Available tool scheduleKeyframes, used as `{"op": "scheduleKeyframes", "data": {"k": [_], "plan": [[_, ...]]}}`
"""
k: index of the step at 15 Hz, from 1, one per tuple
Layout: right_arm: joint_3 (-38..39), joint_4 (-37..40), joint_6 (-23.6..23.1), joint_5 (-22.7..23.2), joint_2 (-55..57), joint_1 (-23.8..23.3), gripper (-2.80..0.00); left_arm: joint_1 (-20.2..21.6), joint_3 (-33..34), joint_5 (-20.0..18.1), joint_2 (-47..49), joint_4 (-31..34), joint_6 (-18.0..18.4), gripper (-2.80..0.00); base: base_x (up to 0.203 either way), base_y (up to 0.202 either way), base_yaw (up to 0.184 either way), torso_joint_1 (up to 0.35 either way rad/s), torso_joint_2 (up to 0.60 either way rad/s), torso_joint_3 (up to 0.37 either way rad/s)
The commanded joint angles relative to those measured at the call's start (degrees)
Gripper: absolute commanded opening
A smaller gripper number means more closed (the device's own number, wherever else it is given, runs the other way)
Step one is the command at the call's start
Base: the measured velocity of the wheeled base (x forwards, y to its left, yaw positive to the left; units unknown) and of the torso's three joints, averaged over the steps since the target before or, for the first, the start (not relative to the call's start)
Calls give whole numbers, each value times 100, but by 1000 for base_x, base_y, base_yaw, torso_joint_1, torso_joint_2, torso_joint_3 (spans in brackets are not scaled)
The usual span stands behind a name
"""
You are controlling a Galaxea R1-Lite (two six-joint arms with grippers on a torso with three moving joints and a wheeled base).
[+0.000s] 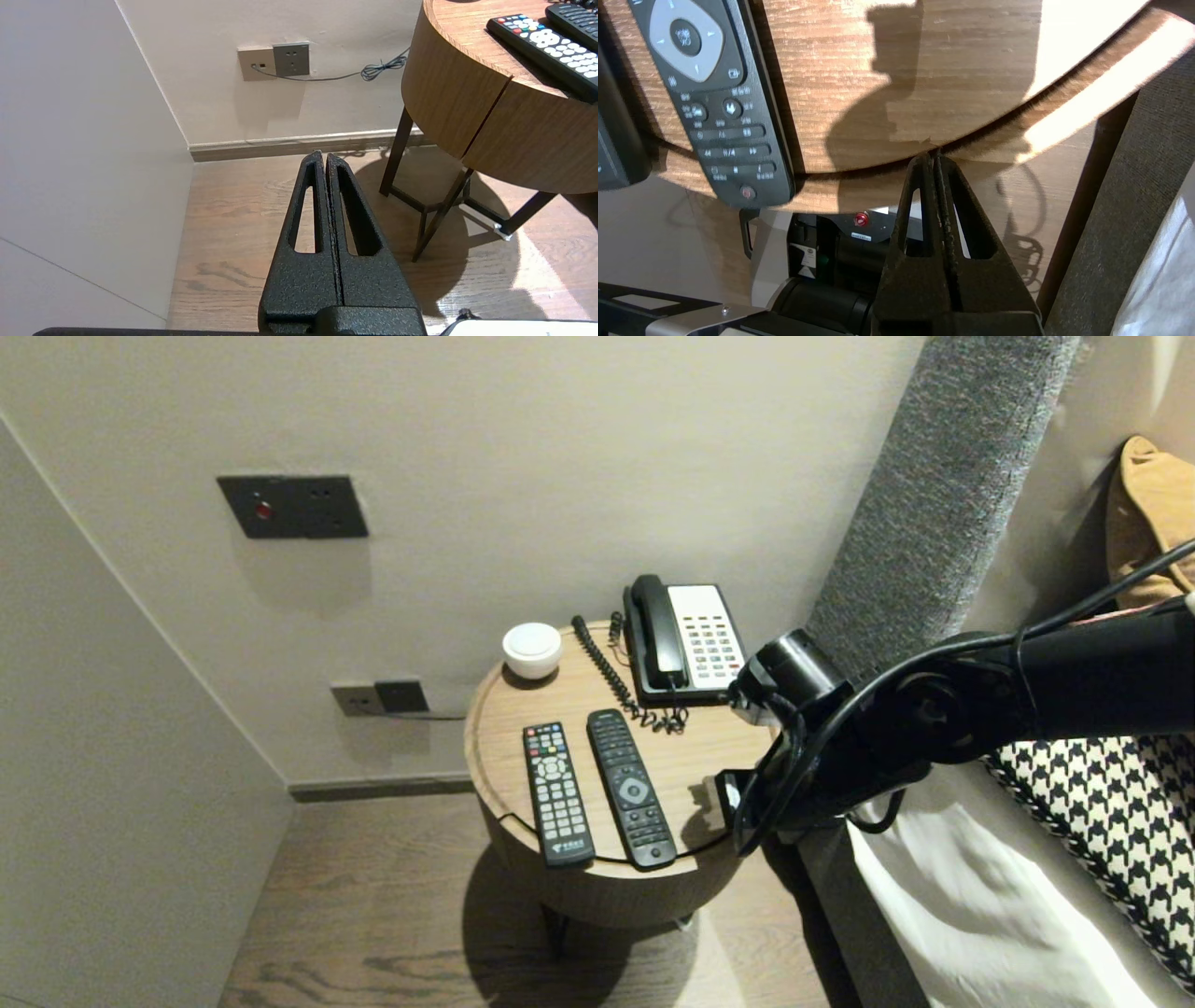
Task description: Open the nightstand drawer
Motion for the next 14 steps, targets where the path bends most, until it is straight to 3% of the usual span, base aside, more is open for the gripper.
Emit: {"op": "scheduleKeyframes", "data": {"k": [1,14], "plan": [[-9,12,14,1,58,21,-280,1,0,0,0,-1,2,-280,0,0,0,0,0,0],[432,-155,54,10,-6,73,-280,1,0,0,0,-1,1,-280,0,0,0,0,0,0]]}}
